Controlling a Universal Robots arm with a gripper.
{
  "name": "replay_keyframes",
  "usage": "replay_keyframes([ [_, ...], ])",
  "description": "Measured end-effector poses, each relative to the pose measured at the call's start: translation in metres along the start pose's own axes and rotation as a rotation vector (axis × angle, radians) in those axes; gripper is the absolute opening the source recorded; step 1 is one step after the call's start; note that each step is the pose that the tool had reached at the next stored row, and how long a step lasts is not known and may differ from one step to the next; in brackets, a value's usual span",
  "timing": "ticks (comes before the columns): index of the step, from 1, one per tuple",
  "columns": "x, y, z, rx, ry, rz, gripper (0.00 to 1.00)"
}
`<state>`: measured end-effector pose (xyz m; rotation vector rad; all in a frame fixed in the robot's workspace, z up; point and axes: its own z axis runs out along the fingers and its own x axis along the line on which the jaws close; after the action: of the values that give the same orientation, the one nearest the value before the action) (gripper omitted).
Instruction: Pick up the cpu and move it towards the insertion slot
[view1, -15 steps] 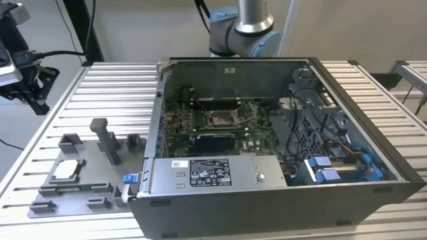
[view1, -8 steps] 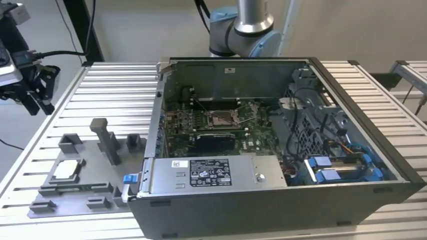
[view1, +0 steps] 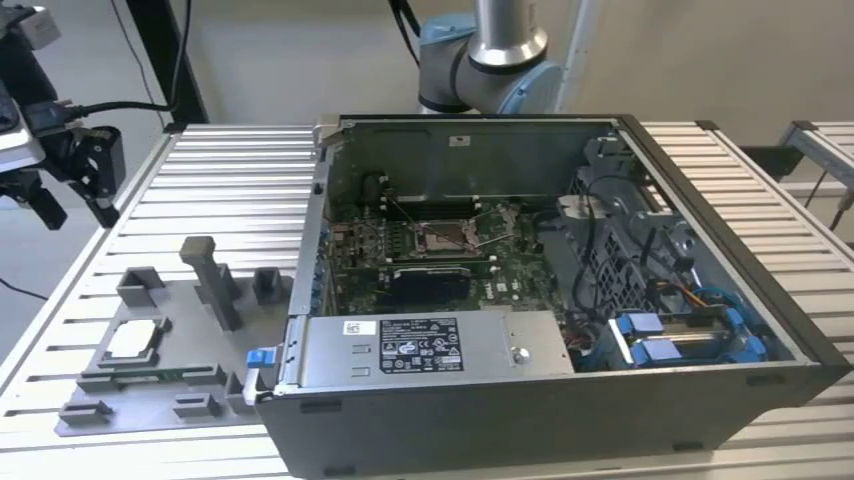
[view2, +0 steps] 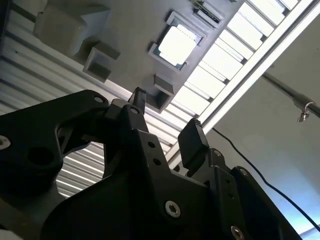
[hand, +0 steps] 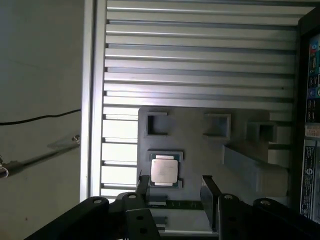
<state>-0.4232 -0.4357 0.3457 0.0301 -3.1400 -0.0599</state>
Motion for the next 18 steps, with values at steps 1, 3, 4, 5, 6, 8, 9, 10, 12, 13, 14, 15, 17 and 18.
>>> replay_keyframes([
  [1, 0.0, 0.0, 0.0, 0.0, 0.0, 0.0, 0.0],
  [3, 0.0, 0.0, 0.0, -0.0001, 0.0, 0.0, 0.0],
  [4, 0.0, 0.0, 0.0, 0.0, 0.0, 0.0, 0.0],
  [5, 0.0, 0.0, 0.0, 0.0, -0.0001, 0.0, 0.0],
  [6, 0.0001, 0.0, 0.0, 0.0, 0.0, 0.0, 0.0],
  [8, 0.0001, 0.0, 0.0, 0.0, 0.0, 0.0, 1.0],
  [9, 0.0001, 0.0, 0.0, 0.0, 0.0, 0.0, 1.0],
  [10, 0.0001, 0.0, 0.0, -0.0001, 0.0, 0.0, 1.0],
  [12, 0.0001, 0.0, 0.0, 0.0, 0.0, 0.0, 1.0],
  [13, 0.0001, 0.0, 0.0, -0.0001, 0.0, 0.0, 1.0],
  [14, 0.0001, 0.0, 0.0001, -0.0001, -0.0001, 0.0, 1.0],
  [15, 0.0002, 0.0, 0.0006, 0.0, 0.0, 0.0, 1.0],
  [17, 0.0002, -0.0001, 0.0027, -0.0001, -0.0003, 0.0, 1.0],
  [18, 0.0001, -0.0001, 0.0038, 0.0, -0.0006, 0.0, 1.0],
])
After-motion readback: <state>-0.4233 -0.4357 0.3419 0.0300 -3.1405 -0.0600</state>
